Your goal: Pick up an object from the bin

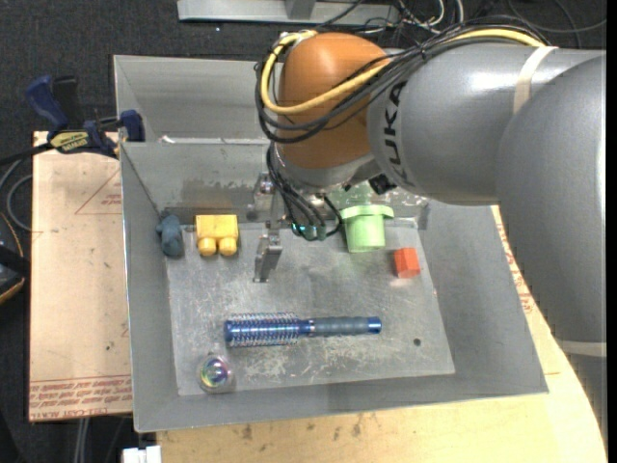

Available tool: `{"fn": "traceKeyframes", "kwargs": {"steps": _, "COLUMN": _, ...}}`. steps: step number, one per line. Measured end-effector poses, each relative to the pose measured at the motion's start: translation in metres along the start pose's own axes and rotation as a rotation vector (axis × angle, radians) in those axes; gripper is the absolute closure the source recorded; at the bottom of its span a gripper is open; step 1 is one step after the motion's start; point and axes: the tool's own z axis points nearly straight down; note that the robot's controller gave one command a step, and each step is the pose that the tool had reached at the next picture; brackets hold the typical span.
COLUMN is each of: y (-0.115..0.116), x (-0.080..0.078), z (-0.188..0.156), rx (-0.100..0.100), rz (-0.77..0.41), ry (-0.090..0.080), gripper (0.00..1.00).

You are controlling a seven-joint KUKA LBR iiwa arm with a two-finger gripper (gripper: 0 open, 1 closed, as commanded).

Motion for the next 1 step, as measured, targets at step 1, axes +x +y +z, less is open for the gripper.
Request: {"fn": "traceKeyframes", "kwargs": {"steps": 1, "y": 0.0292, "x": 0.0456, "z": 0.1072, "rx": -0.001, "rz": -0.236, "ry": -0.017, "gripper": 0.0}}
